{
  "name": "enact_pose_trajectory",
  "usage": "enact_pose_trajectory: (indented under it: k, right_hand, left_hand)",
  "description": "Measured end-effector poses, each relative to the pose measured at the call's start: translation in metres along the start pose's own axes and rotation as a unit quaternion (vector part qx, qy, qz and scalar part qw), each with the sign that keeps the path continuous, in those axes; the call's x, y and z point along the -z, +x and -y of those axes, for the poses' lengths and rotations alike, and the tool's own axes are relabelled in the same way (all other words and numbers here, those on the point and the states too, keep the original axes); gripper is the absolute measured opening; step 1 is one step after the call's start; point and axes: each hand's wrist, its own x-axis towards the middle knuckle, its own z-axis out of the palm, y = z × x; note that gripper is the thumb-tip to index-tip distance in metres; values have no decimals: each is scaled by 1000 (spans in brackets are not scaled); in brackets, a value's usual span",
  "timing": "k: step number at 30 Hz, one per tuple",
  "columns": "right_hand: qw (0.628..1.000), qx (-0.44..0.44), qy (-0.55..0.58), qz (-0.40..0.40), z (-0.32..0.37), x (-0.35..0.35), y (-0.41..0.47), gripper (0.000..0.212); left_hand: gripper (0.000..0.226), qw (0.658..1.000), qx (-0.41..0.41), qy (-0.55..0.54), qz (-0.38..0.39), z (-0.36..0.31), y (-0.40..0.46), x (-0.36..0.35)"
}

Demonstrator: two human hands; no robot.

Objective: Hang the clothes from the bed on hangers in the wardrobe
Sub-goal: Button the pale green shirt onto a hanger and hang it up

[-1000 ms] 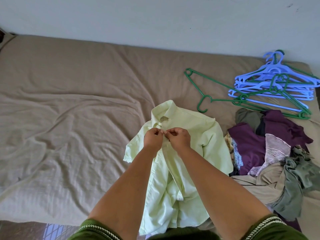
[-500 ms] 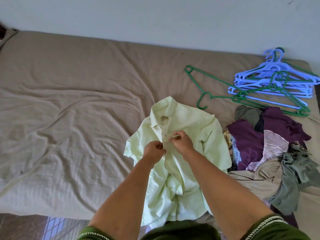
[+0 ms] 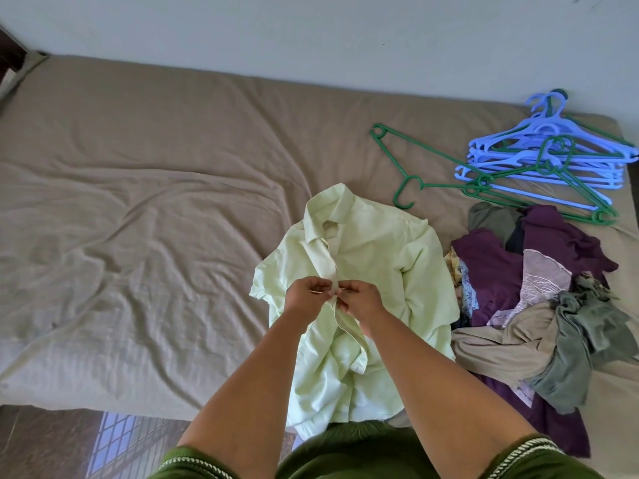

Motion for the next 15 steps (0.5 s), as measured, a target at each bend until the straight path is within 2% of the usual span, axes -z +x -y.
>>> enact_pose_trajectory:
  k: [3, 6, 9, 12, 15]
  right_hand:
    - [999, -25, 23, 20, 4, 3, -9, 18]
    - [993, -54, 65, 77, 8, 4, -18, 31]
    - [993, -26, 50, 101, 6, 4, -18, 45]
    - [995, 7, 22, 98, 6, 2, -20, 53]
    - [997, 31, -15, 63, 4, 1, -18, 46]
  left_hand:
    - [20, 1000, 9, 9, -4, -1, -3, 0]
    - [22, 1000, 13, 7, -3, 0, -8, -2]
    - [16, 1000, 7, 5, -28, 1, -11, -4]
    - [12, 999, 23, -9, -44, 1, -12, -6]
    - [10, 997, 40, -38, -49, 1, -12, -6]
